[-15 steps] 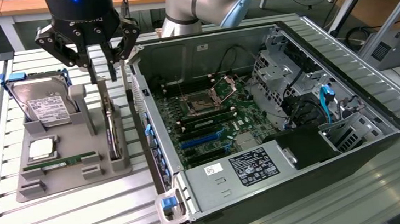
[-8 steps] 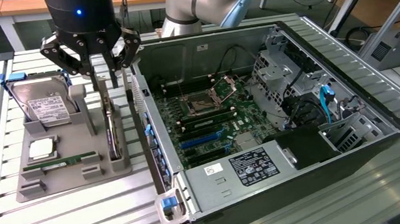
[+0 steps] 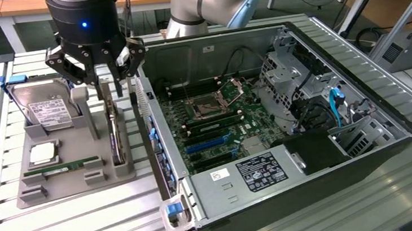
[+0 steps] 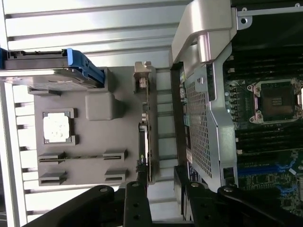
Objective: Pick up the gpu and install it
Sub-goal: 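Reach for the gpu, then pick up the gpu and move the gpu toward the slot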
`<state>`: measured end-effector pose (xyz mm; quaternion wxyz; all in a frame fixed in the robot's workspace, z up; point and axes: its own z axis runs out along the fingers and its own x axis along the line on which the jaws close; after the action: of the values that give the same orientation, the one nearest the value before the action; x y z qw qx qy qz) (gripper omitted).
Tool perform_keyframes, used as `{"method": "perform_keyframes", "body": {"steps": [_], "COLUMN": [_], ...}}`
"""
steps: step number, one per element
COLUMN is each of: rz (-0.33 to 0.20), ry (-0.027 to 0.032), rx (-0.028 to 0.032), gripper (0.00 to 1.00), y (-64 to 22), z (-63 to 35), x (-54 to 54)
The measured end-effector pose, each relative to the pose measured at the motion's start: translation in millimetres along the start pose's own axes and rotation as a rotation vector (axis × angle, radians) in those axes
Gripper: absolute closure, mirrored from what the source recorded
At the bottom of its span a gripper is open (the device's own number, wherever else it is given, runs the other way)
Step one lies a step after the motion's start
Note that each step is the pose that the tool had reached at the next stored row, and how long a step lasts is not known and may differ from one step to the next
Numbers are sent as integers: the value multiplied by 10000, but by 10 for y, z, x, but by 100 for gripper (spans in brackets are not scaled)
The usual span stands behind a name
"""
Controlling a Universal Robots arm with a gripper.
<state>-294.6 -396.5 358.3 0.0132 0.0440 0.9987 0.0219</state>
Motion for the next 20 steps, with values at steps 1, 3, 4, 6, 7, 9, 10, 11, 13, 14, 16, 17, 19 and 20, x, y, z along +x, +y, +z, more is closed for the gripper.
{"method": "perform_keyframes", "body": {"steps": [1, 3, 4, 6, 7, 9, 10, 11, 13, 14, 16, 17, 19, 20], "rz": [0, 0, 0, 0, 0, 0, 0, 0, 0, 0, 0, 0, 0, 0], "ry": [-1, 0, 0, 0, 0, -1, 0, 0, 0, 0, 1, 1, 0, 0], "rx": [0, 0, 0, 0, 0, -1, 0, 0, 1, 0, 1, 0, 0, 1], "gripper": [64, 64, 64, 64, 64, 64, 64, 64, 64, 64, 64, 64, 64, 63], "y": [-1, -3, -4, -6, -7, -8, -10, -12, -13, -15, -15, -15, -15, -15], "z": [18, 58, 75, 114, 132, 169, 202, 235, 272, 302, 308, 308, 308, 308], "x": [1, 5, 6, 9, 11, 14, 16, 18, 21, 22, 23, 23, 23, 23]}}
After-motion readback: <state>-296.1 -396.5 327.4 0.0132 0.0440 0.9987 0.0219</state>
